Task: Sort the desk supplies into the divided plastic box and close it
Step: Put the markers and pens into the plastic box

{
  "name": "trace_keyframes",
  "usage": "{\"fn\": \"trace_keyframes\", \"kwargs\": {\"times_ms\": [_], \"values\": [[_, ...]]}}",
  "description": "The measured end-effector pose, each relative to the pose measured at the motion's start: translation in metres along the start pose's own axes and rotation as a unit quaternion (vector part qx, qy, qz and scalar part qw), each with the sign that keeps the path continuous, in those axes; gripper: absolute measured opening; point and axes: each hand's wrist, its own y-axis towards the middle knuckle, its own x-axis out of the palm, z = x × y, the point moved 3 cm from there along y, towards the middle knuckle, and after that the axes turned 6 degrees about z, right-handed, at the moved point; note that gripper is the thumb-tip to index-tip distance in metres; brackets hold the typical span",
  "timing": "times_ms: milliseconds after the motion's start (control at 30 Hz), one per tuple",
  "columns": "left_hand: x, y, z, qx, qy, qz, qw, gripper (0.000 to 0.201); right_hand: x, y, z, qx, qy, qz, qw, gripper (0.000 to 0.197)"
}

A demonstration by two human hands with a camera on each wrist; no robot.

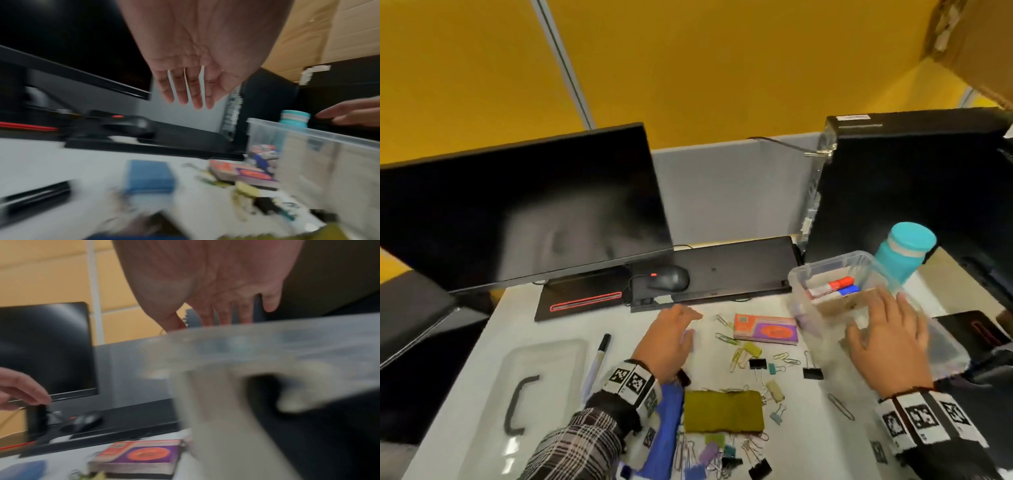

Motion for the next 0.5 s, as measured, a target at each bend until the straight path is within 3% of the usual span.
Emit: {"fn": "trace_keyframes", "kwargs": {"times_ms": [100, 233, 300, 367, 500], "values": [[-0.029, -0.040, -0.069, -0.097, 0.055, 0.029, 0.993, 0.038, 0.008, -0.014, -0.060, -0.148, 0.057, 0.048, 0.986, 0.034], [-0.058, -0.080, -0.134, -0.214, 0.125, 0.059, 0.967, 0.026, 0.041, -0.048, -0.146, -0.302, 0.124, -0.015, 0.945, 0.026], [-0.062, -0.090, -0.151, -0.235, 0.146, 0.042, 0.960, 0.026, 0.066, -0.064, -0.188, -0.375, 0.117, -0.074, 0.917, 0.029], [-0.060, -0.094, -0.162, -0.243, 0.155, 0.020, 0.957, 0.027, 0.093, -0.078, -0.227, -0.438, 0.092, -0.127, 0.885, 0.019], [-0.052, -0.086, -0.168, -0.239, 0.177, -0.022, 0.954, 0.034, 0.137, -0.097, -0.284, -0.493, 0.031, -0.244, 0.834, 0.044]]}}
